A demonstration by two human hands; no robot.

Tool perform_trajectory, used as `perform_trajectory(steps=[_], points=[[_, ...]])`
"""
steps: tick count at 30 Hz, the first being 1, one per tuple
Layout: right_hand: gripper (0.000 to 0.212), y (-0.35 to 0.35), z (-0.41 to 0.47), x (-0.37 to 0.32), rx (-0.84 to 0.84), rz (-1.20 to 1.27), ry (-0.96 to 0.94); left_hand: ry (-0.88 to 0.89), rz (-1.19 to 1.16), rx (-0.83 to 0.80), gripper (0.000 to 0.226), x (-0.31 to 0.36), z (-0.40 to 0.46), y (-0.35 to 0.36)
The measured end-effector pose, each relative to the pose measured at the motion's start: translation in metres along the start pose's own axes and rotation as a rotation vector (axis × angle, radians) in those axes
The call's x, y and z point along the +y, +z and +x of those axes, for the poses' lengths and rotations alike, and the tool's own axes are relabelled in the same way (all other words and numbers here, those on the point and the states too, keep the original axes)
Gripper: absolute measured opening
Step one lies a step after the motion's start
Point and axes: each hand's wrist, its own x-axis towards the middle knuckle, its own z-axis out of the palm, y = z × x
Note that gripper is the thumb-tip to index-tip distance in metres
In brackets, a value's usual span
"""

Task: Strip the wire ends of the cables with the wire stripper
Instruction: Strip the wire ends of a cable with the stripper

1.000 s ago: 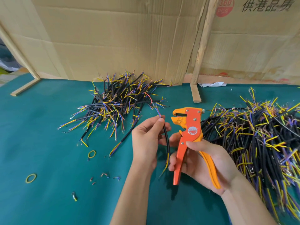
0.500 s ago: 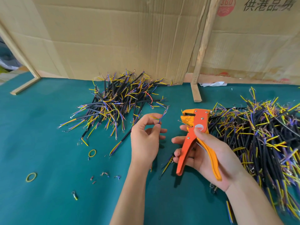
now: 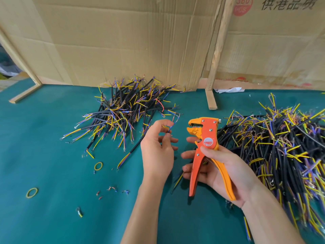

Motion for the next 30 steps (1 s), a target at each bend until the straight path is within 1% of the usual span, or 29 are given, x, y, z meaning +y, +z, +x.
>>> perform_trajectory(steps=[7, 11, 21, 25, 27, 30], points=[[0.042, 0.001, 0.001, -0.001, 0.004, -0.034, 0.005, 0.034, 0.026, -0.001, 0.045, -0.001, 0.0, 0.001], [0.041, 0.001, -0.001, -0.001, -0.019, -0.068, 0.022, 0.046, 0.029, 0.008, 0.043, -0.002, 0.0, 0.001], [0.054, -0.003, -0.007, -0.003, -0.145, -0.147, 0.037, 0.045, 0.039, 0.032, 0.041, -0.005, 0.001, 0.001], [0.051, -0.001, -0.006, -0.001, -0.142, -0.151, 0.042, 0.05, 0.047, 0.032, 0.043, -0.004, 0.0, 0.001], [0.044, 0.002, -0.005, 0.0, -0.13, -0.128, 0.041, 0.049, 0.047, 0.027, 0.044, -0.003, -0.001, 0.002], [0.04, 0.007, -0.003, 0.002, -0.07, -0.119, 0.04, 0.04, 0.046, 0.023, 0.046, -0.002, -0.002, 0.003]])
